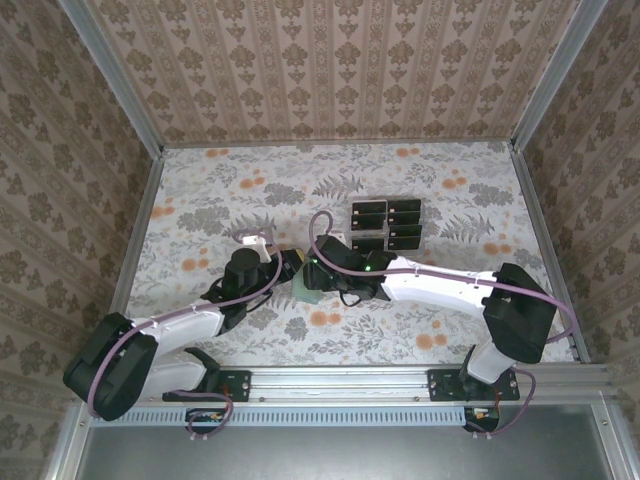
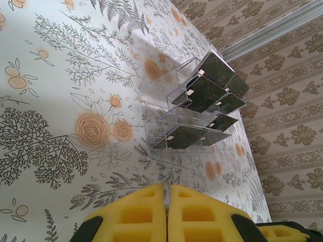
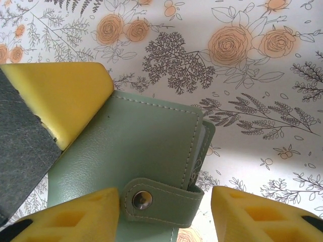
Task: Put the credit cards into the card holder
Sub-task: Open the button on the card holder.
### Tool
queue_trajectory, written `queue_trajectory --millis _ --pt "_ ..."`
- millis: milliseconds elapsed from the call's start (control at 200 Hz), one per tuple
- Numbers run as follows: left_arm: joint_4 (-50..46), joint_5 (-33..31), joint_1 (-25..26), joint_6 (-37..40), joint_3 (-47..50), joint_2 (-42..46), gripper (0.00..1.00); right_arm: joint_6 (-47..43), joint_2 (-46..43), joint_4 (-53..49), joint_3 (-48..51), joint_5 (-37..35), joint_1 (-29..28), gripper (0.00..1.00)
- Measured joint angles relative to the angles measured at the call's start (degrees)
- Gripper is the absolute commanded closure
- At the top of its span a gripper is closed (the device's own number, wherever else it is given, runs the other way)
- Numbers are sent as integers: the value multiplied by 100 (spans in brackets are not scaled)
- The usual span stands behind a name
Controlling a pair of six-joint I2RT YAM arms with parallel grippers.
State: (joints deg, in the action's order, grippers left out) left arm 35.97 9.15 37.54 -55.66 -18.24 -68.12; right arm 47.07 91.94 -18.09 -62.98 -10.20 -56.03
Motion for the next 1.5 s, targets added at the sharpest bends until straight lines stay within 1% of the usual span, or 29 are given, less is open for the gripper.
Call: queue_trajectory --millis 240,355,395,575,605,690,910,1125,1435,1470,1500 --pt "0 -2 0 0 0 0 100 -20 146 13 -105 2 -52 48" --pt "0 -4 0 0 0 0 100 -33 157 13 -151 0 -87 52" --pt "0 -13 2 0 0 0 100 -31 166 15 -164 0 -94 55" --pt "0 -20 33 0 0 0 100 4 267 -22 -173 -7 -92 79" --pt "-4 -17 33 0 0 0 100 13 282 -26 -173 -4 -92 83" --pt "-37 -17 39 0 0 0 100 -2 291 7 -173 4 -94 100" --pt "-63 -42 79 0 0 0 100 92 157 264 114 17 -48 100" --pt "-37 -127 68 0 31 37 100 90 4 -20 256 -118 151 100" --pt "-61 -197 68 101 90 35 100 35 -223 59 472 4 216 100" --pt "-63 -210 68 136 90 22 95 -7 -240 122 485 46 216 100" --pt "-61 -225 68 173 90 -4 87 -42 -258 175 496 87 216 100"
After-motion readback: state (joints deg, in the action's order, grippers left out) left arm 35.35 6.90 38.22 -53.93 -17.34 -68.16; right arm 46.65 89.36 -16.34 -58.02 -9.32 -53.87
